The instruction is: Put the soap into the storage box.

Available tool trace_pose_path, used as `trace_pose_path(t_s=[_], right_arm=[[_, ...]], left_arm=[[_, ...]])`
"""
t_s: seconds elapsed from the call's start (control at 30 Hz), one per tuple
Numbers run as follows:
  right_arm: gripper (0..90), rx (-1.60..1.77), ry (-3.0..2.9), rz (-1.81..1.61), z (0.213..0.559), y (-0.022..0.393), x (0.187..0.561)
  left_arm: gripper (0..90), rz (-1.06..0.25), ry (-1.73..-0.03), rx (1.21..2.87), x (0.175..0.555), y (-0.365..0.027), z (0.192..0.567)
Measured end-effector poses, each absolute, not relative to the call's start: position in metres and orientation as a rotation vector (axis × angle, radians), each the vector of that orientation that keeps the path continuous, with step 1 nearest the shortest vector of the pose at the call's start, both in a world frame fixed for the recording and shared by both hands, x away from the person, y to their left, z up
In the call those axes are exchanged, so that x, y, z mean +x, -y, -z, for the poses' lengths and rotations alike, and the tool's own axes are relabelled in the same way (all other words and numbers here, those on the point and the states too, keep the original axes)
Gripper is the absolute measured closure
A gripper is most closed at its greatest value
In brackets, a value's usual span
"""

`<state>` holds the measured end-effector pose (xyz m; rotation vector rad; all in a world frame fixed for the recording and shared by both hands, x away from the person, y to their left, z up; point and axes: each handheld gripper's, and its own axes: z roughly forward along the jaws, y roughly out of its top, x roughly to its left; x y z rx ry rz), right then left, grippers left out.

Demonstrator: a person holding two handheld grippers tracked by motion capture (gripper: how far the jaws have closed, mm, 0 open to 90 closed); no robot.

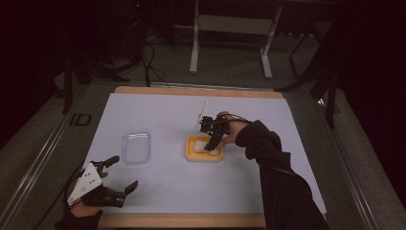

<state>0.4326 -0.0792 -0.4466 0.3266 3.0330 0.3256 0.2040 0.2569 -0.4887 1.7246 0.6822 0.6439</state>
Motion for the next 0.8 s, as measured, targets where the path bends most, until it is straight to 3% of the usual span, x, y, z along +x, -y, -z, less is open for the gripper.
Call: trace_pose_path(t_s=[0.1,0.17,0.8], right_arm=[[24.4,0.4,-3.01,-0.332,0.446,0.087,0.433],[12.4,0.489,-3.006,-0.32,0.446,0.093,0.432],[10.9,1.072,-2.601,-0.673,0.438,0.145,0.408]], left_arm=[[1.1,-0.644,-0.683,1.726,0.204,-0.257,0.489],[1.1,-0.645,-0.683,1.726,0.204,-0.257,0.489],[1.1,-0.649,-0.689,1.731,0.205,-0.257,0.489]])
